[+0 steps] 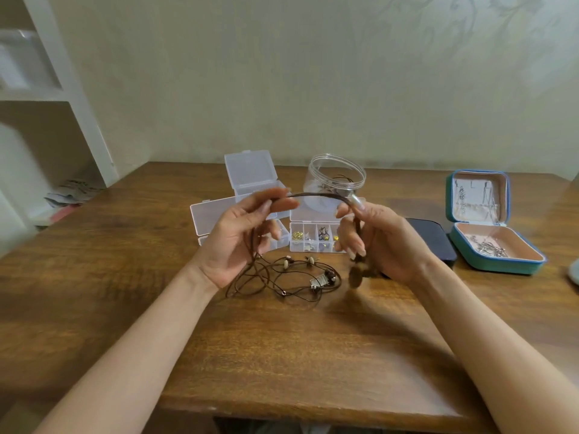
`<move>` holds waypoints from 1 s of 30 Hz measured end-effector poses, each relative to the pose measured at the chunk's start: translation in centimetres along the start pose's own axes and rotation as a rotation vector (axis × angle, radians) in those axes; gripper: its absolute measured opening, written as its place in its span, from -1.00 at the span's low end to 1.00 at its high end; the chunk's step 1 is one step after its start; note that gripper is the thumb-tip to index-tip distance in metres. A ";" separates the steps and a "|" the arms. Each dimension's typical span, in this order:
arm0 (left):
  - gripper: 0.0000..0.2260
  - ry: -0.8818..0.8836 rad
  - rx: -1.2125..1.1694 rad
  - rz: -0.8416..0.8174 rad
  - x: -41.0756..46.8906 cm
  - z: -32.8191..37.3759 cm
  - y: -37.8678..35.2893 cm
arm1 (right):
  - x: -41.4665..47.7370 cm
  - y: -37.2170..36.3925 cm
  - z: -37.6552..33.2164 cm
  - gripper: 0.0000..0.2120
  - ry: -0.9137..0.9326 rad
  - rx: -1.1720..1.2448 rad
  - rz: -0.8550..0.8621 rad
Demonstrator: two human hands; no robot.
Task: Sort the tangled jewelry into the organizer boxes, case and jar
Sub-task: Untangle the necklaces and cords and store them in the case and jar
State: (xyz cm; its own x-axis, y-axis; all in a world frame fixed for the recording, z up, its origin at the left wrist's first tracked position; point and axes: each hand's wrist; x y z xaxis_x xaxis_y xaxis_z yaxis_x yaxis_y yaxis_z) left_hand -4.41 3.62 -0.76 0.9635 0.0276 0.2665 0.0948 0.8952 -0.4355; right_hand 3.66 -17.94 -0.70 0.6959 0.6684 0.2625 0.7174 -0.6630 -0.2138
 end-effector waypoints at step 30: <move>-0.70 0.100 0.555 -0.001 1.1 -1.2 -2.3 | -0.5 -2.8 1.0 -0.85 0.225 -1.007 0.194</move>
State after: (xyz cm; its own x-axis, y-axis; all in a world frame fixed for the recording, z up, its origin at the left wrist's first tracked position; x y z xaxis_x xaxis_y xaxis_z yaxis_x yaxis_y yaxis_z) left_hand -3.25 1.02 -0.45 0.9850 0.0082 0.1722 -0.0240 0.9957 0.0897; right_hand 1.30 -16.09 -1.20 0.7002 0.5108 0.4988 0.1643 -0.7952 0.5836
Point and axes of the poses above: each hand's wrist, its own x-axis towards the middle knuckle, its own y-axis out of the back of the hand, z = x × y, and after that the axes turned 8 degrees about z, right-handed
